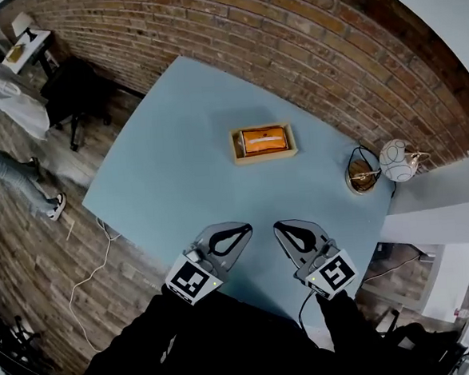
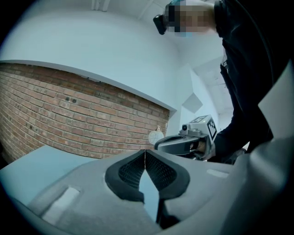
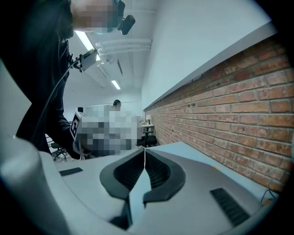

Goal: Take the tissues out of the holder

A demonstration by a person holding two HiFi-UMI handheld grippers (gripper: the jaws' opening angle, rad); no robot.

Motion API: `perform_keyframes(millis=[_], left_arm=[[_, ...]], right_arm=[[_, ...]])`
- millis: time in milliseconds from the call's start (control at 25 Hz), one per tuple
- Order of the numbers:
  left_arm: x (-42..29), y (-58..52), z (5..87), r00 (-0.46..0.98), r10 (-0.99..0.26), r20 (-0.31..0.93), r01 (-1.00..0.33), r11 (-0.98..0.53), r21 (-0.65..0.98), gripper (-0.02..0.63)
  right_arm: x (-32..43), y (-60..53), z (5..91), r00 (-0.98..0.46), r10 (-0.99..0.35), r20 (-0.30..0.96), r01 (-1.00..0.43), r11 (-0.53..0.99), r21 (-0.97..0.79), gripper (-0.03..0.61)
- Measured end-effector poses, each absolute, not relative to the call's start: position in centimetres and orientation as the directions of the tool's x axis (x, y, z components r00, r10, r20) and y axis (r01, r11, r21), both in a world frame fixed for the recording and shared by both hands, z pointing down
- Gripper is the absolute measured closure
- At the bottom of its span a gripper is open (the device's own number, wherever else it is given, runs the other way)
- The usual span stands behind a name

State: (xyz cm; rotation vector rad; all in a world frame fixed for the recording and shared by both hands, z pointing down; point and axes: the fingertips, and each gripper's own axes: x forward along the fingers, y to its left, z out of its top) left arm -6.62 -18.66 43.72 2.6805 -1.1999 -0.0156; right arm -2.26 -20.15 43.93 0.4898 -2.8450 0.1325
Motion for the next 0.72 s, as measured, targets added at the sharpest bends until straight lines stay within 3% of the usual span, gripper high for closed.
perform_keyframes(millis=[720], left_arm=[[-10.3,-32.0,50.9,0.699,-0.706,0.112,-0.713,-0.676,0.186,0.603]], right_arm=[[-5.3,-36.3,52.8,-0.806,-0.266,0.529,-0.324,0.946,-0.020,0.569]])
